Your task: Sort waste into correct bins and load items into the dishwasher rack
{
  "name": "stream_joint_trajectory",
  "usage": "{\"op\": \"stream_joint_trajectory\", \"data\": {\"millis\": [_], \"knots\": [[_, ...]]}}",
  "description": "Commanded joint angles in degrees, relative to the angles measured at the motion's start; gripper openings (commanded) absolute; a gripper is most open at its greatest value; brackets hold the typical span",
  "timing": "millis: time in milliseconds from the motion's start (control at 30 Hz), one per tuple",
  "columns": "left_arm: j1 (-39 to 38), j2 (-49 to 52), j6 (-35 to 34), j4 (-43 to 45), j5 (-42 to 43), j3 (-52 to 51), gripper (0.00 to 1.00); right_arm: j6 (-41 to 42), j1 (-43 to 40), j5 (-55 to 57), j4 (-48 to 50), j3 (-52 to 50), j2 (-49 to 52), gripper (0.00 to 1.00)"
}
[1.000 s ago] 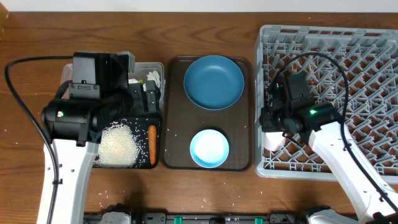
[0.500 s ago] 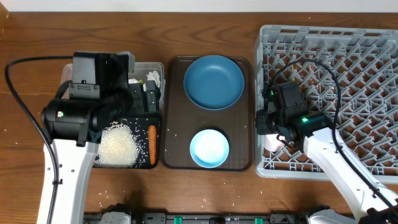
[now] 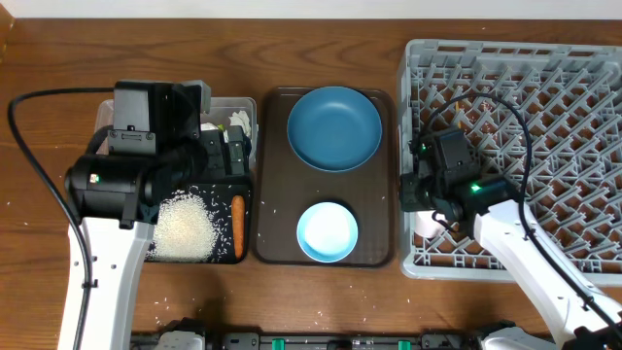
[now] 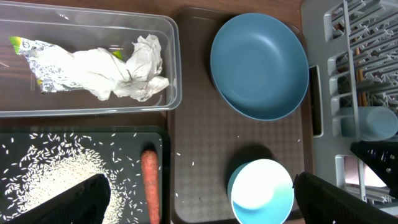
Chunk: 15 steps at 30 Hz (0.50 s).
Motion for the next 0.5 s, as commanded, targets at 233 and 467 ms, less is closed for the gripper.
{"op": "stream_joint_trajectory", "data": {"millis": [233, 467], "knots": [[0.31, 0.04, -0.09, -0.11, -0.59, 0.09, 0.96, -3.30, -5.09, 4.35, -2.91, -0.46, 0.11, 0.03], [0.31, 0.04, -0.09, -0.11, -0.59, 0.09, 0.97, -4.87, -8.96, 4.31, -2.82, -0.46, 0.11, 0.03]]}}
